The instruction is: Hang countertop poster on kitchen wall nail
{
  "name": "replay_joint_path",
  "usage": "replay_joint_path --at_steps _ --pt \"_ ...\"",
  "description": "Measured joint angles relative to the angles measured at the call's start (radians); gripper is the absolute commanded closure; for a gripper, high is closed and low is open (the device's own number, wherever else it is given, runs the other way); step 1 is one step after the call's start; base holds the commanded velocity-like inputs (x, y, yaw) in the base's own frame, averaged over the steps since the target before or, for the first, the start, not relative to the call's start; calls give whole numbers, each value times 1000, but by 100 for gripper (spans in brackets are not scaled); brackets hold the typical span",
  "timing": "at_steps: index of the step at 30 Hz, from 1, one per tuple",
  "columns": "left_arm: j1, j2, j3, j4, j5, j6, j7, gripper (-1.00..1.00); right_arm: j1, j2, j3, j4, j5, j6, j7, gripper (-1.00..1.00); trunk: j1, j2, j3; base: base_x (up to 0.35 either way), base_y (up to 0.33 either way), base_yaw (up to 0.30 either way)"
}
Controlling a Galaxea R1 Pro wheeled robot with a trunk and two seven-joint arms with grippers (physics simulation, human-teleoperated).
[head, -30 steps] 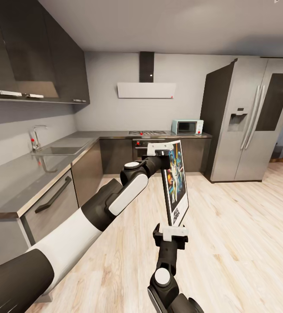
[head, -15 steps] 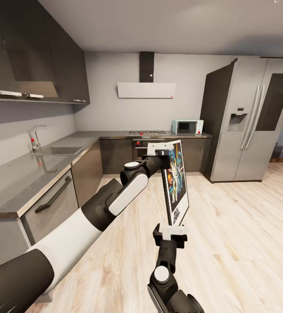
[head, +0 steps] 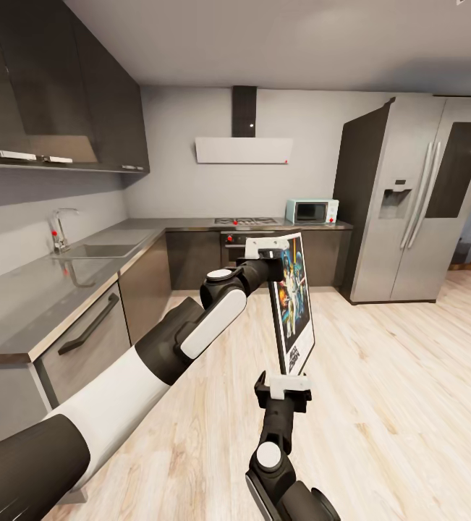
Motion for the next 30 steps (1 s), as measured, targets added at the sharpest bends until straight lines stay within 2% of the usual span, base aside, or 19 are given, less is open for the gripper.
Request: replay_joint_path --at_steps 7,8,30 --pt "0 0 0 0 0 0 0 100 0 0 0 0 0 0 0 -100 0 0 0 0 0 0" --pt "0 0 0 0 0 0 0 100 0 0 0 0 0 0 0 100 0 0 0 0 0 0" --pt "0 0 0 0 -4 2 0 100 0 -1 -1 0 3 4 -1 100 0 0 0 0 0 0"
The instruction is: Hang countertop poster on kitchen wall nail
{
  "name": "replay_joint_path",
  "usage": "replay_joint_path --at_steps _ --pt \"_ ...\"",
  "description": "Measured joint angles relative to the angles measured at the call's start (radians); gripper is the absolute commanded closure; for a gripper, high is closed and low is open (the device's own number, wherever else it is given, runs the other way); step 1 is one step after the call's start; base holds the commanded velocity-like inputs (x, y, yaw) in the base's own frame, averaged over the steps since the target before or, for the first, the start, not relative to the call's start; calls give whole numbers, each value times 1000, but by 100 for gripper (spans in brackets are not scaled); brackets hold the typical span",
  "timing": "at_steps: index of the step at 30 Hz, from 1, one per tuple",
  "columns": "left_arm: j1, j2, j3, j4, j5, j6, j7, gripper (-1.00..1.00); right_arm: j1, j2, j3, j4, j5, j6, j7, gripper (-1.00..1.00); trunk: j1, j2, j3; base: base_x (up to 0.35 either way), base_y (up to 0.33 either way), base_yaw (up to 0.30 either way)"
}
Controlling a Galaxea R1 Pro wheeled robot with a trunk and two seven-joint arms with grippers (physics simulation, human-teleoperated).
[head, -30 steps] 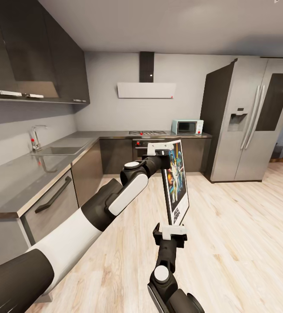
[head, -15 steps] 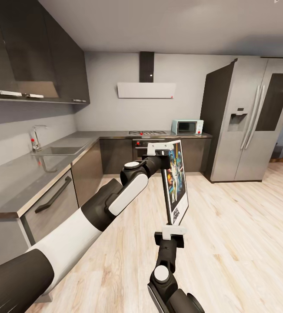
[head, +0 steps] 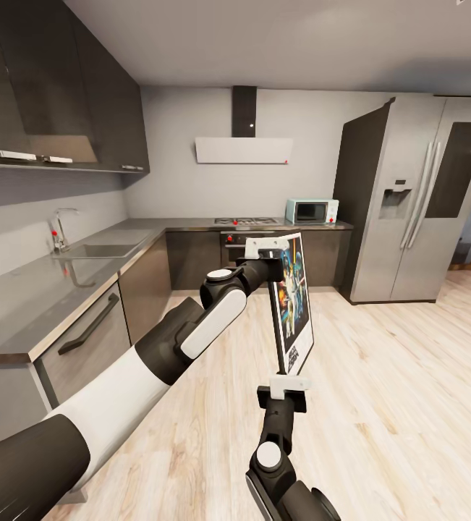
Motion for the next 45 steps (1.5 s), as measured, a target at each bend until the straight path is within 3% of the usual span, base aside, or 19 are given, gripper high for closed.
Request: replay_joint_path --at_steps 2,3,17,31,32,35,36,39,42,45 --pt "0 0 0 0 0 0 0 100 0 0 0 0 0 0 0 100 0 0 0 0 0 0" --pt "0 0 0 0 0 0 0 -100 0 0 0 0 0 0 0 100 0 0 0 0 0 0" --pt "0 0 0 -2 2 0 0 -100 0 0 1 0 -2 -2 0 100 0 0 0 0 0 0" --pt "0 0 4 -77 2 3 5 -100 0 -4 -8 0 -2 -3 0 100 0 0 0 0 0 0" --pt "0 0 4 -83 2 4 8 -100 0 -4 -14 0 -2 -3 1 100 0 0 0 0 0 0" --pt "0 0 6 -120 3 5 24 -100 0 -5 -95 1 -9 -2 12 100 0 0 0 0 0 0" --pt "0 0 6 -121 3 5 24 -100 0 -5 -95 1 -9 -3 12 100 0 0 0 0 0 0" --pt "0 0 8 -145 4 5 31 -100 0 -7 -154 2 -42 -1 62 100 0 0 0 0 0 0" --pt "0 0 9 -153 24 6 33 -100 0 -8 -173 2 -53 -2 83 100 0 0 0 0 0 0" --pt "0 0 12 -157 67 5 34 -100 0 -12 -208 2 -59 -2 94 100 0 0 0 0 0 0"
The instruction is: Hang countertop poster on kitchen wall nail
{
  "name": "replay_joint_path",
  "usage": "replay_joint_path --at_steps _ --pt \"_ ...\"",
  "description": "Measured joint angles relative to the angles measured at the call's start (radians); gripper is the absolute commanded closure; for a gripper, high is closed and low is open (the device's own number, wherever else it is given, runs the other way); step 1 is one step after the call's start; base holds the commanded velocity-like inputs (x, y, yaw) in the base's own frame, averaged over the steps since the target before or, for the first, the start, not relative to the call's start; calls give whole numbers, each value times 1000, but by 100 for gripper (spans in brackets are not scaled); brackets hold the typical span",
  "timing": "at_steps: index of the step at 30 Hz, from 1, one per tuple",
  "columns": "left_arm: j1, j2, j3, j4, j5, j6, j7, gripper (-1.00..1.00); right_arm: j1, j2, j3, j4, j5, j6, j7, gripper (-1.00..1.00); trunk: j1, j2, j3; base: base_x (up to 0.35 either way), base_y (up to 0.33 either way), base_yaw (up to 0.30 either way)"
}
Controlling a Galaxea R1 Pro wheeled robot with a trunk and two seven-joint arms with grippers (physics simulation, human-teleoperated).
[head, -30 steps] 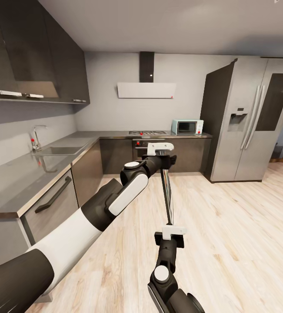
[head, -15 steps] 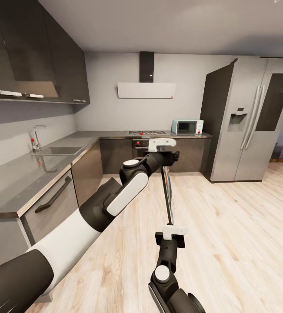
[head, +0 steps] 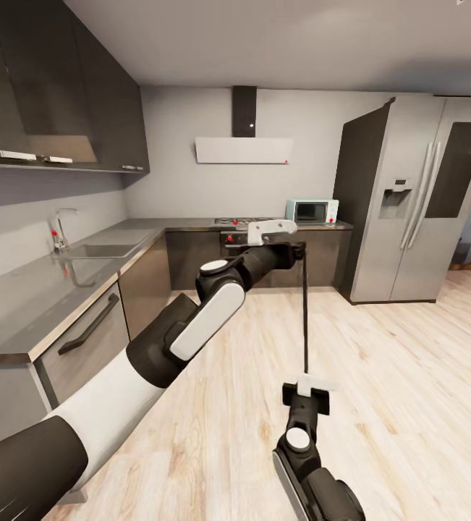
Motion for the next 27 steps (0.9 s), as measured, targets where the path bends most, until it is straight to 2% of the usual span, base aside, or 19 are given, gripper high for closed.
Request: replay_joint_path --at_steps 3,6,8,11,13,14,15,16,18,19,20,21,23,24,26,27 --pt "0 0 2 -2 24 0 1 -100 0 -4 -53 0 -3 -11 31 100 0 0 0 0 0 0" --pt "0 0 3 -6 38 0 15 -100 0 -16 -129 0 -2 -43 141 100 0 0 0 0 0 0" --pt "0 0 3 -6 41 0 24 -100 0 -21 -165 0 -3 -51 185 100 0 0 0 0 0 0" --pt "0 16 4 -6 53 0 30 -100 1 -24 -196 -1 -3 -57 241 100 0 0 0 0 0 0" --pt "1 38 4 -5 91 0 33 -100 3 -32 -208 -3 -3 -61 292 100 0 0 0 0 0 0" --pt "1 58 4 -4 125 -1 35 -100 5 -41 -221 -4 -3 -72 326 100 0 0 0 0 0 0" --pt "1 79 4 -4 159 -1 37 -100 6 -49 -247 -4 -3 -91 365 100 0 0 0 0 0 0" --pt "1 89 4 -4 174 -2 38 -100 7 -52 -265 -4 -3 -101 388 100 0 0 0 0 0 0" --pt "1 125 4 -2 212 -3 46 -100 8 -59 -341 -5 -4 -124 506 100 0 0 0 0 0 0" --pt "1 132 4 -1 219 -4 48 -100 8 -60 -362 -5 -4 -128 545 100 0 0 0 0 0 0" --pt "1 139 4 0 224 -4 49 -100 8 -61 -382 -5 -3 -131 582 100 0 0 0 0 0 0" --pt "1 151 4 2 231 -4 51 -100 8 -62 -423 -5 -3 -134 656 100 0 0 0 0 0 0" --pt "1 162 4 3 236 -4 53 -100 9 -63 -468 -5 -2 -136 730 100 0 0 0 0 0 0" --pt "2 171 4 4 239 -4 53 -100 9 -64 -510 -5 -1 -138 792 100 0 0 0 0 0 0" --pt "8 180 6 7 241 -4 53 -100 9 -67 -554 -5 -1 -139 861 100 0 0 0 0 0 0" --pt "26 200 7 14 247 -3 52 -100 9 -79 -611 -5 0 -140 955 100 0 0 0 0 0 0"
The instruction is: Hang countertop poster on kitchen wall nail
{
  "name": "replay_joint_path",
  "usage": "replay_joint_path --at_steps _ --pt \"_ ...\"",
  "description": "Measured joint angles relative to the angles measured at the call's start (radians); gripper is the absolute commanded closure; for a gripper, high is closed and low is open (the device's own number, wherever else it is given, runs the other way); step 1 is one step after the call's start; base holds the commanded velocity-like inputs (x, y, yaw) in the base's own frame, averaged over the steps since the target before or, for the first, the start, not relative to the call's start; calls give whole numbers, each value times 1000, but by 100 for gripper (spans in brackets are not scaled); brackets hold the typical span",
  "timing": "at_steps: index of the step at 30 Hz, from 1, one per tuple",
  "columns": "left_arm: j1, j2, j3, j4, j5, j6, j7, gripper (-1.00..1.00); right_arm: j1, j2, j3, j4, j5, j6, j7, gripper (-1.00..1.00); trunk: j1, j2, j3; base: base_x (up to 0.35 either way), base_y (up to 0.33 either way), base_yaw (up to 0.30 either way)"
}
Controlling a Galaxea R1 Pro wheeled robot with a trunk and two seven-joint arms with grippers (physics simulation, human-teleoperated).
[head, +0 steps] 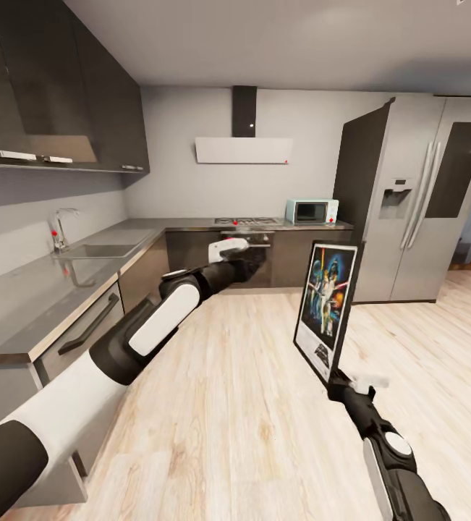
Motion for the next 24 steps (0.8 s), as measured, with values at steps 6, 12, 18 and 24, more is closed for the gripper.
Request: replay_joint_path --at_steps 6,12,18,24 --pt "42 101 0 13 145 -27 -7 -100 1 -72 -126 8 -1 -1 264 100 0 0 0 0 0 0" --pt "69 155 -1 15 213 -69 -14 -100 2 -100 -245 15 0 3 480 100 0 0 0 0 0 0" --pt "121 211 0 45 252 -79 -143 -100 2 -175 -320 51 1 26 633 100 0 0 0 0 0 0" --pt "192 248 0 264 275 -219 -568 -100 2 -224 -336 82 1 31 708 100 0 0 0 0 0 0"
